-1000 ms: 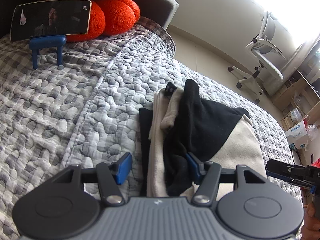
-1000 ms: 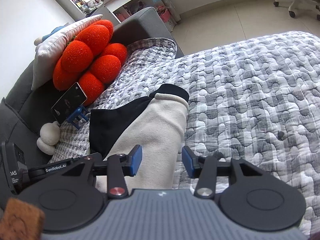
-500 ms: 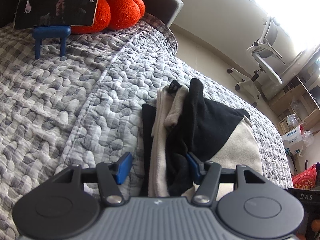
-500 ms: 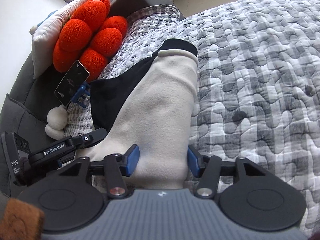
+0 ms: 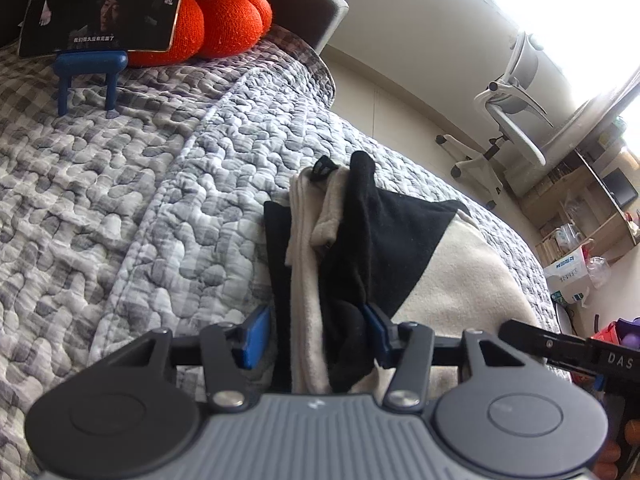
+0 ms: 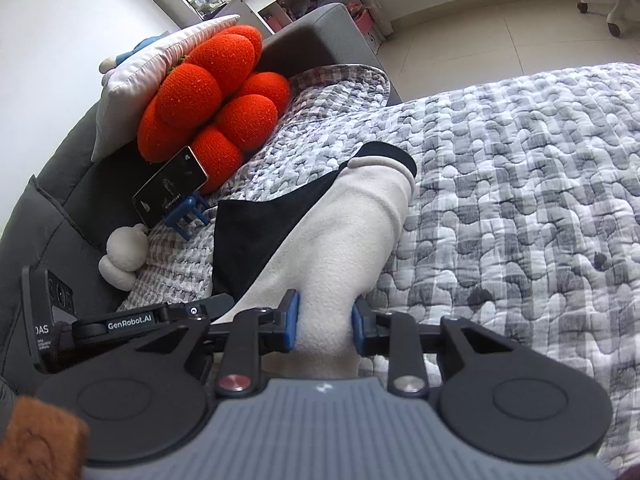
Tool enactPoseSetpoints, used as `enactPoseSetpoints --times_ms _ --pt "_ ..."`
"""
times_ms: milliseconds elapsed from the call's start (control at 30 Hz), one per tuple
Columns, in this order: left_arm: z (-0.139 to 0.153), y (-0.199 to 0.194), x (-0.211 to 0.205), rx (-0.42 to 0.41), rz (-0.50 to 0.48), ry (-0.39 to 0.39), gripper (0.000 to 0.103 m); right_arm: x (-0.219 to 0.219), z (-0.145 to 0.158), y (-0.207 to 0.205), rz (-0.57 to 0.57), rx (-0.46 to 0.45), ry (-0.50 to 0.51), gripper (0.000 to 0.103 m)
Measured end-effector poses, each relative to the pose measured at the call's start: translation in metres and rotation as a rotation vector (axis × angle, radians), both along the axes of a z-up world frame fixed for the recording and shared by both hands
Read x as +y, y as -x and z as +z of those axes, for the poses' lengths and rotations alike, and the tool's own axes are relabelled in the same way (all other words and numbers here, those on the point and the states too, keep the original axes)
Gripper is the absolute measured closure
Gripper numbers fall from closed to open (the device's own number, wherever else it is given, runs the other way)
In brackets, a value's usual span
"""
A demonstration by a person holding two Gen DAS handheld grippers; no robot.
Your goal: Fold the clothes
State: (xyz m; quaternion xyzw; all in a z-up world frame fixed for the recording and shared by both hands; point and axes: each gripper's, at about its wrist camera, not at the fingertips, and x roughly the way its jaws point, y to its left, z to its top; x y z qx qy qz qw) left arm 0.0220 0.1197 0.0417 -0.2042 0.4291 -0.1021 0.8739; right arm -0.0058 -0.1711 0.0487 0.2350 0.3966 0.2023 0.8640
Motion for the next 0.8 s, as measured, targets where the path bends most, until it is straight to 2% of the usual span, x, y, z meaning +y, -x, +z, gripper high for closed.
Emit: enactPoseSetpoints --times_ms 100,167,300,367,433,533,633,700,800 --pt "-0.001 0.0 -0.004 0.011 -0.021 0.018 0.051 -0.003 -0.003 -0.003 -0.019 0.0 0.046 0.074" --pt "0.001 0.001 -0.009 0.006 -0.03 -0.011 0.051 0.002 -0.006 -0.004 -0.01 0.008 0.089 0.074" --pt "0.0 -0.002 -0.005 0.017 -0.019 0.006 0.05 0.02 -0.009 -0.003 0.017 -0.009 0.228 0.071" --pt "0.0 -0.003 0.0 0.021 -0.006 0.031 0.05 0.029 -0.003 0.002 0.029 -0.061 0.303 0.065" --pt "0.001 -0.003 0.005 0.024 0.007 0.054 0.05 0.044 0.004 0.011 0.059 -0.147 0.401 0.065" --pt "0.0 -0.003 0.01 0.031 0.026 0.078 0.049 0.065 0.009 0.023 0.104 -0.262 0.49 0.059" --pt "-0.001 -0.004 0.013 0.041 0.037 0.103 0.049 0.08 0.01 0.03 0.129 -0.344 0.608 0.058" --pt "-0.002 -0.004 0.012 0.045 0.028 0.11 0.049 0.078 0.011 0.03 0.089 -0.362 0.645 0.058" --pt "-0.002 -0.004 0.01 0.046 0.012 0.115 0.048 0.067 0.016 0.024 -0.03 -0.381 0.689 0.054"
